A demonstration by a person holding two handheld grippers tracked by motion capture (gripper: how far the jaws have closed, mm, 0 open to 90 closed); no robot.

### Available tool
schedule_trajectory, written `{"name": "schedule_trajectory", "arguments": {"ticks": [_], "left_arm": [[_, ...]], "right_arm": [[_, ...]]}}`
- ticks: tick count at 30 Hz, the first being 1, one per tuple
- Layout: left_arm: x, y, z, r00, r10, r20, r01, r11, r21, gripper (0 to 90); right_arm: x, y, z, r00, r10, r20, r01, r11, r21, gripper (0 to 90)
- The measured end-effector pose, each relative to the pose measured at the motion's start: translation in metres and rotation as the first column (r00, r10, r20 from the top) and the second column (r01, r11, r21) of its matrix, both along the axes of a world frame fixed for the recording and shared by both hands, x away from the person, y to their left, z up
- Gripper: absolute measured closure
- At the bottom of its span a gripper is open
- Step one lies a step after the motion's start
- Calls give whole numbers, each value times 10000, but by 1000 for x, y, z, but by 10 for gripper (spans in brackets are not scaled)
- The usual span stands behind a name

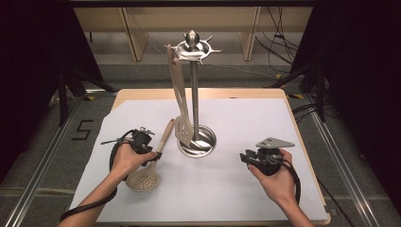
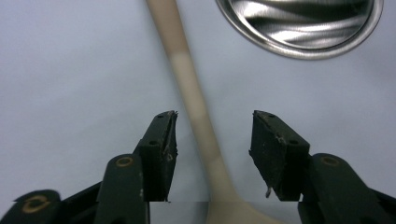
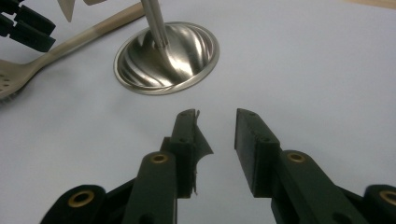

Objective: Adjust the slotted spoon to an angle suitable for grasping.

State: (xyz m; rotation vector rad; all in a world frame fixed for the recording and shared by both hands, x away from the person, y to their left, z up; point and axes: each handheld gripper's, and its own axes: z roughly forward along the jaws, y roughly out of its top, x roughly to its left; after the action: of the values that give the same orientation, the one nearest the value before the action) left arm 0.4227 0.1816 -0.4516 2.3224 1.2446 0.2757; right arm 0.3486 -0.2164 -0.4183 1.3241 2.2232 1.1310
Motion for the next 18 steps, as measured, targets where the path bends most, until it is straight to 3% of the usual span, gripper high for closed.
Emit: {"name": "schedule_trajectory", "arguments": {"ticks": [2, 3, 6, 11, 13, 14, 16, 18], "left_arm": [[-1, -2, -2, 9997, 127, -206, -123, 9998, 183, 537], [-1, -3, -2, 9994, 205, -292, -196, 9993, 305, 549], [-2, -7, -4, 9966, 406, -717, -378, 9985, 402, 577], [-1, -10, -9, 9928, 674, -992, -589, 9946, 858, 612], [0, -10, -12, 9928, 609, -1036, -509, 9940, 966, 625], [2, -10, -12, 9891, 574, -1355, -430, 9933, 1069, 625], [1, -11, -14, 9889, 923, -1165, -806, 9916, 1013, 628], [2, -11, -13, 9880, 981, -1190, -851, 9903, 1100, 646]], "right_arm": [[-1, 2, -1, 9998, -20, -180, 24, 9998, 191, 694], [0, 1, -1, 10000, 21, -23, -21, 10000, 62, 693], [0, 0, -1, 9999, 71, -135, -72, 10000, -57, 691], [0, 2, -3, 10000, 40, -7, -40, 10000, 47, 688], [0, 2, -2, 9997, 158, -200, -159, 9999, -30, 687], [0, 2, -2, 9996, 188, -207, -189, 9998, -61, 687], [0, 3, -2, 9995, 157, -286, -158, 9999, -31, 686], [0, 3, -2, 9994, 165, -297, -167, 9998, -66, 685]]}}
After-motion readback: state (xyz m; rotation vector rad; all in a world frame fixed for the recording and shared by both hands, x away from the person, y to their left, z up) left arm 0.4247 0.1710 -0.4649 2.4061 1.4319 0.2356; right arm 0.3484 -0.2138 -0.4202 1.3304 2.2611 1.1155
